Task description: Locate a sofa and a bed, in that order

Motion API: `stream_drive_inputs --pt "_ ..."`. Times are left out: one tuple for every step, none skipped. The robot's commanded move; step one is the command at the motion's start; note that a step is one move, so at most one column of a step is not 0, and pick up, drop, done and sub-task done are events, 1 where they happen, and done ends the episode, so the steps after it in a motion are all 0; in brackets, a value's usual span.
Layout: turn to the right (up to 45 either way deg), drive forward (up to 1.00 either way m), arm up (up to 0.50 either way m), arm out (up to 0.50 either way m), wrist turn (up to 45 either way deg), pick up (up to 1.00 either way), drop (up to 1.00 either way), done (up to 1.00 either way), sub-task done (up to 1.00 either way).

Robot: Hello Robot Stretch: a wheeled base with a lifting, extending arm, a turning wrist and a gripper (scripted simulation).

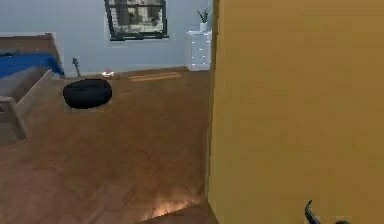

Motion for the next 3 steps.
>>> stream_drive_inputs --pt "-33.0 0.00 0.00 0.00 0.0 0.00 0.00 0.00 0.00" --pt "0.0 1.00 0.00 0.00 0.0 0.00 0.00 0.00 0.00" --pt "-3.0 0.00 0.00 0.00 0.0 0.00 0.00 0.00 0.00"
